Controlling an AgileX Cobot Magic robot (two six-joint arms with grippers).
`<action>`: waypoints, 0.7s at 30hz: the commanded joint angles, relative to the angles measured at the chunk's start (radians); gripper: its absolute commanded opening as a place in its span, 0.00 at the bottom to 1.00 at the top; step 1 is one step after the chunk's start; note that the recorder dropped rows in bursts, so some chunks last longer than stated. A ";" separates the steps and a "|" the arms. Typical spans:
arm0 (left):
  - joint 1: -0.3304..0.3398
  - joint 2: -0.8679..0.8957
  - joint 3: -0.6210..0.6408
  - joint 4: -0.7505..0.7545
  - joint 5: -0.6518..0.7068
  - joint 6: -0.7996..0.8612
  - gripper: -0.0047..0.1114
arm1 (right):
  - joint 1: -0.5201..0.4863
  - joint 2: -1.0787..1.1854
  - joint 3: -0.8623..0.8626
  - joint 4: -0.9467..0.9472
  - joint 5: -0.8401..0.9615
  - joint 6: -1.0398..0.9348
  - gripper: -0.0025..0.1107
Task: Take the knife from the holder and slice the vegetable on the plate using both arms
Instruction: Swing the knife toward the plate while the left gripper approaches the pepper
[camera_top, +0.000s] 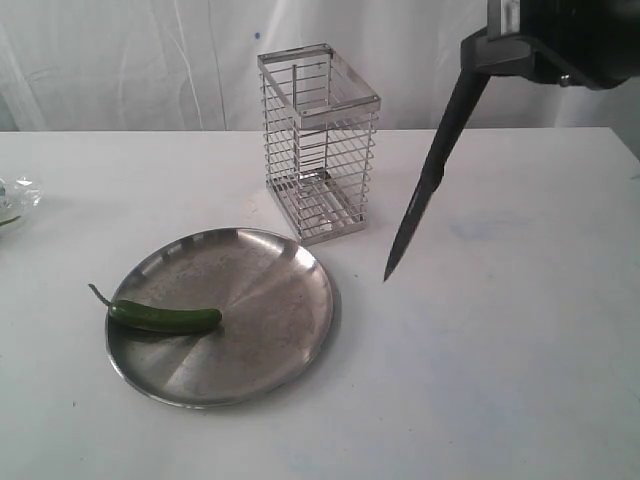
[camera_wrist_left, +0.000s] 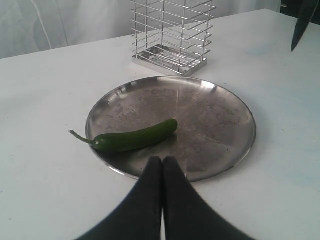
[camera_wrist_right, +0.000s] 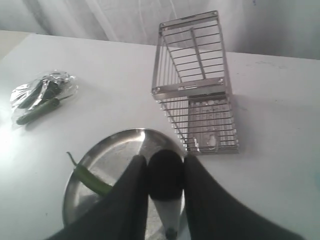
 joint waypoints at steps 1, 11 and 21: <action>-0.003 -0.004 0.004 -0.012 -0.003 0.002 0.04 | -0.007 -0.013 0.041 0.139 -0.006 -0.110 0.07; -0.003 -0.004 0.004 -0.012 -0.003 0.002 0.04 | -0.007 -0.013 0.047 0.270 0.006 -0.217 0.07; -0.003 -0.004 0.004 -0.185 -0.081 -0.240 0.04 | -0.007 -0.013 0.047 0.412 0.121 -0.328 0.07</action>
